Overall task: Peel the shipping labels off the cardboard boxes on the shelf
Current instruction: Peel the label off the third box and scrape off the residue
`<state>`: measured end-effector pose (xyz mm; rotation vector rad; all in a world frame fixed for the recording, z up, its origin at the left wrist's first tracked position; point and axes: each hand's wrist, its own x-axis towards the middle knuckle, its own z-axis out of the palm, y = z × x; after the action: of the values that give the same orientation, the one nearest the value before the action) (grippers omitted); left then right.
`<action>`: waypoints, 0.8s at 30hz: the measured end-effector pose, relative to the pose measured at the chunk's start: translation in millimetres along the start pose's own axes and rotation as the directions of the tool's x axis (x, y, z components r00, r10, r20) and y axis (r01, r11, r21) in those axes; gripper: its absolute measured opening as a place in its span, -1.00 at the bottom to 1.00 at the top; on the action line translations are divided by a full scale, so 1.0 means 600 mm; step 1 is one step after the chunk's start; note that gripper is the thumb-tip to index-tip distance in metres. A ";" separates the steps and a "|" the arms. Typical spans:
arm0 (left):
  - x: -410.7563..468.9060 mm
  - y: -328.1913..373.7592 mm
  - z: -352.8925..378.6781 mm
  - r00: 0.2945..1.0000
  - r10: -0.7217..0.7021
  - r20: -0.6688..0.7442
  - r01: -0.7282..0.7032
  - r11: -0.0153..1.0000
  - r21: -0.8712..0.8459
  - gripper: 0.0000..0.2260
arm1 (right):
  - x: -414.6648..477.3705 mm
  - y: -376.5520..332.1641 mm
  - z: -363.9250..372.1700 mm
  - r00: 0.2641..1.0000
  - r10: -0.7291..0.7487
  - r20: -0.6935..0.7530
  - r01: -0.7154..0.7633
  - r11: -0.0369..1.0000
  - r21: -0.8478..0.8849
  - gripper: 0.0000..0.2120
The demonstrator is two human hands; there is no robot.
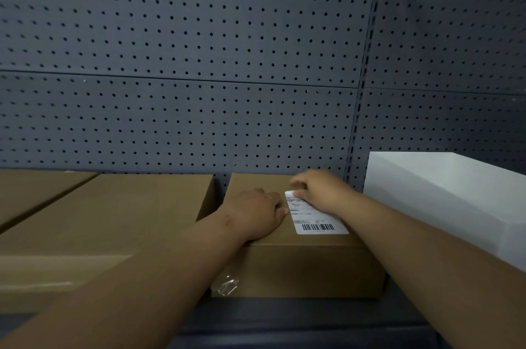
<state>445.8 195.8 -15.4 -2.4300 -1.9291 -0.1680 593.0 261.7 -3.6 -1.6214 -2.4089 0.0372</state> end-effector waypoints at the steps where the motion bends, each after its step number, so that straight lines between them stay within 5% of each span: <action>1: 0.000 0.000 0.000 1.000 0.003 -0.002 -0.003 1.000 0.003 -0.61 | 0.005 -0.005 0.003 1.000 -0.011 0.012 0.011 0.999 -0.037 -0.73; 5: -0.002 0.001 -0.001 1.000 0.002 0.001 -0.002 1.000 0.016 -0.62 | 0.006 -0.014 0.007 0.999 -0.038 -0.009 0.037 0.992 -0.119 -0.81; 11: -0.001 0.002 -0.002 1.000 -0.005 -0.020 0.006 0.999 0.052 -0.63 | -0.066 0.005 -0.057 0.989 -0.135 0.067 0.126 0.984 0.128 -0.88; 16: -0.005 0.002 0.001 0.999 -0.012 -0.032 0.014 0.998 0.061 -0.60 | -0.046 -0.011 -0.035 0.993 -0.095 -0.072 0.104 0.987 0.121 -0.85; 24: -0.008 0.002 0.001 0.999 -0.008 -0.041 0.010 0.998 0.058 -0.60 | -0.055 -0.019 -0.008 0.968 -0.195 -0.156 0.178 0.977 -0.121 -0.84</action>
<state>446.1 191.1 -16.7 -2.3630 -1.9007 -0.1589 595.6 226.4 -3.3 -1.3700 -2.4562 -0.2541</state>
